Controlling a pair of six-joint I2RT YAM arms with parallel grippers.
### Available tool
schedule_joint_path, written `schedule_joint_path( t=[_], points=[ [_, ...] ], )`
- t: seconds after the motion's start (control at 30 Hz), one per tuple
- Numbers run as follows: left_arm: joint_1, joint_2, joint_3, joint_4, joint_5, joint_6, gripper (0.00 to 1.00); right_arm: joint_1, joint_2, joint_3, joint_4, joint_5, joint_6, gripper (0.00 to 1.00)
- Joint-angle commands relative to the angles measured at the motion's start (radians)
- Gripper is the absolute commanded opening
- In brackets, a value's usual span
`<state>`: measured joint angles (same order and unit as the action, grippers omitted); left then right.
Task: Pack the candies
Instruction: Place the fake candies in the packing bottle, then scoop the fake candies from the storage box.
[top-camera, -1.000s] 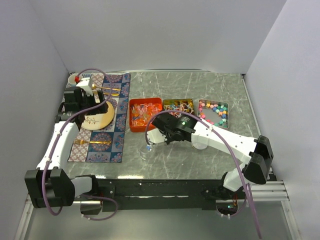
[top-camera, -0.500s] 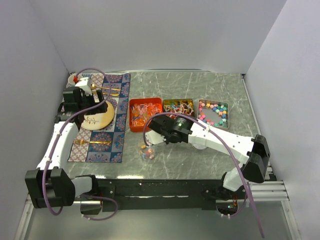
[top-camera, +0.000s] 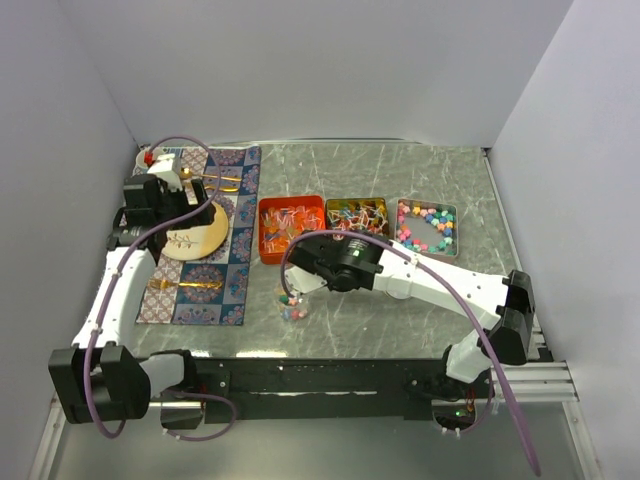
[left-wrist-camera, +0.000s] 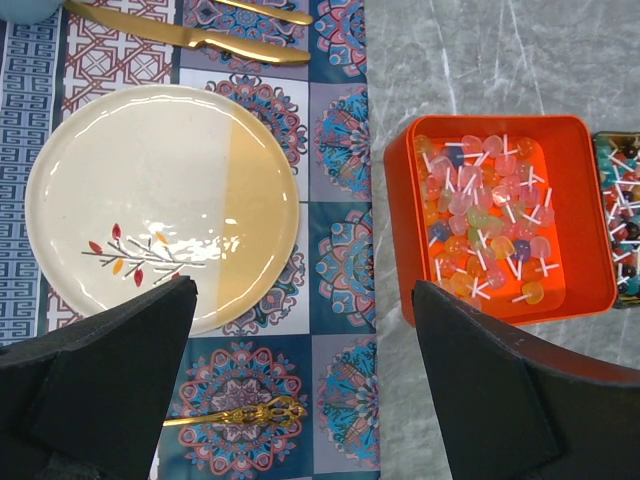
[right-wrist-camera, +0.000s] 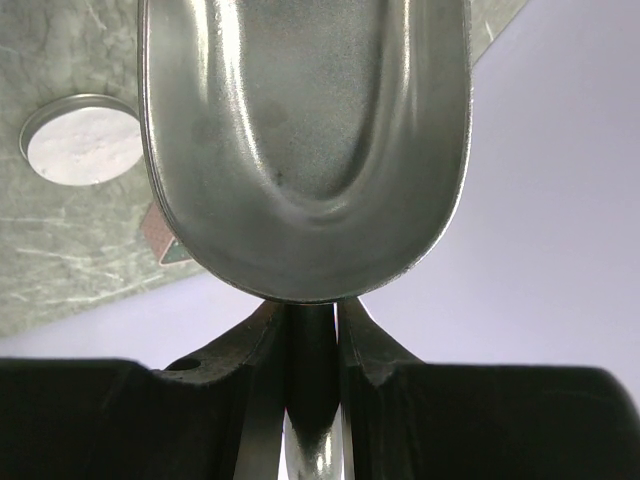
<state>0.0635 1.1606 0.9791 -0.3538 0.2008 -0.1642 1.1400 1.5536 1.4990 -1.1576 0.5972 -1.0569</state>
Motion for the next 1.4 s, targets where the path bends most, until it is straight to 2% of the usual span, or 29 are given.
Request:
schedule_joint_path(
  t=[0.0,0.2,0.33,0.37,0.4,0.47,0.57,0.63,0.83,1.0,1.37],
  points=[
    [0.004,-0.042,-0.005,0.036,0.029,-0.018,0.96,0.015,0.016,0.059,-0.053,0.082,-0.066,0.0],
    [0.002,-0.058,0.013,0.018,0.043,-0.006,0.96,-0.008,0.019,0.102,-0.102,0.079,-0.017,0.0],
    [0.004,-0.026,0.027,0.019,0.121,0.017,0.96,-0.182,0.078,0.278,-0.192,-0.022,0.092,0.0],
    [0.002,-0.016,0.036,0.019,0.135,0.023,0.96,-0.295,0.1,0.311,-0.235,-0.063,0.106,0.0],
    [0.001,-0.007,0.043,0.018,0.15,0.028,0.96,-0.343,0.127,0.334,-0.234,-0.069,0.113,0.0],
    [-0.008,0.022,0.061,0.004,0.155,0.043,0.96,-0.466,0.125,0.305,-0.165,-0.039,0.066,0.0],
    [-0.011,0.051,0.079,-0.014,0.155,0.066,0.96,-0.551,0.073,0.135,0.006,0.057,-0.087,0.0],
    [-0.011,0.063,0.087,-0.022,0.152,0.078,0.96,-0.572,0.085,0.063,0.041,0.094,-0.145,0.0],
    [-0.01,0.079,0.072,-0.011,0.129,0.084,0.96,-0.6,0.197,0.024,0.111,0.214,-0.212,0.0],
    [-0.007,0.071,0.044,0.013,0.117,0.043,0.97,-0.606,0.336,0.104,0.134,0.26,-0.239,0.0],
    [-0.001,0.042,0.0,0.029,0.088,0.026,0.96,-0.623,0.454,0.139,0.312,0.414,-0.503,0.0]
  ],
)
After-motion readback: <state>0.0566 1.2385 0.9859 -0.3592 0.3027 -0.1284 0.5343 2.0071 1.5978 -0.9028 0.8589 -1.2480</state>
